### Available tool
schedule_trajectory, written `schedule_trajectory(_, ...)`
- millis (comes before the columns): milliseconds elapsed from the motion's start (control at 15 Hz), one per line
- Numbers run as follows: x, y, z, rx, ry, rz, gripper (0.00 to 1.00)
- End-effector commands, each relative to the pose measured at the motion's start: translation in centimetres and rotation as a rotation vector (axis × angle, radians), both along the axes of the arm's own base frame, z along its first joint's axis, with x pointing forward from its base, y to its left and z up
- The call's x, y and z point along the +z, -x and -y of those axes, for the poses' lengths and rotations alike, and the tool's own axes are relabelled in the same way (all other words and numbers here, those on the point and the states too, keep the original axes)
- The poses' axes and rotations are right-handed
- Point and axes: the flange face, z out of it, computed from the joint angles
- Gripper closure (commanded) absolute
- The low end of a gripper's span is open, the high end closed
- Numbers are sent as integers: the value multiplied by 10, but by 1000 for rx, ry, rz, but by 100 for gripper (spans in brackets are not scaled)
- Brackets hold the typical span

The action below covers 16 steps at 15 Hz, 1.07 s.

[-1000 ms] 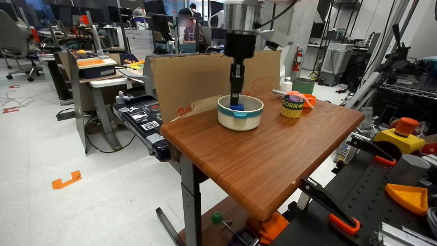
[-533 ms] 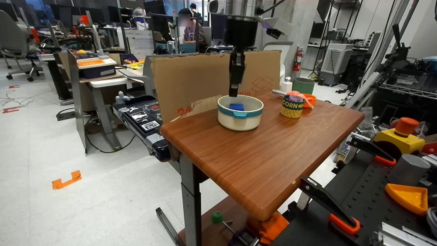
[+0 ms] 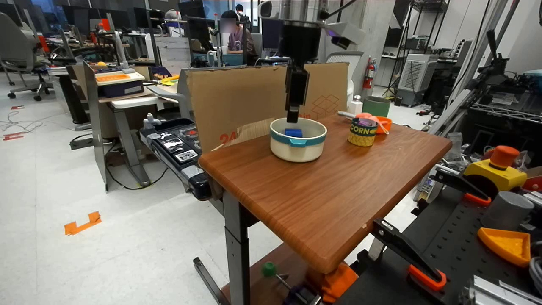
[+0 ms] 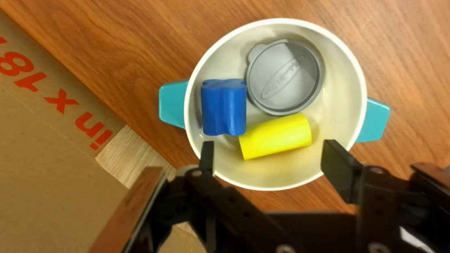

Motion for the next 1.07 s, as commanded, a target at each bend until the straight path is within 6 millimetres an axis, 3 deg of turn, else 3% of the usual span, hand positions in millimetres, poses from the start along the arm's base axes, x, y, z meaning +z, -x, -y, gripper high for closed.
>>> schedule_trajectory(0, 2, 5, 3, 18, -8, 1, 0)
schedule_trajectory(400, -3, 4, 3, 54, -12, 15, 0)
schedule_trajectory(667, 9, 6, 1, 70, -12, 38, 0)
schedule_trajectory(733, 13, 6, 1, 71, -12, 51, 23)
schedule_trajectory(800, 16, 6, 0, 75, -16, 65, 26)
schedule_trajectory(1000, 21, 6, 0, 81, -18, 86, 51)
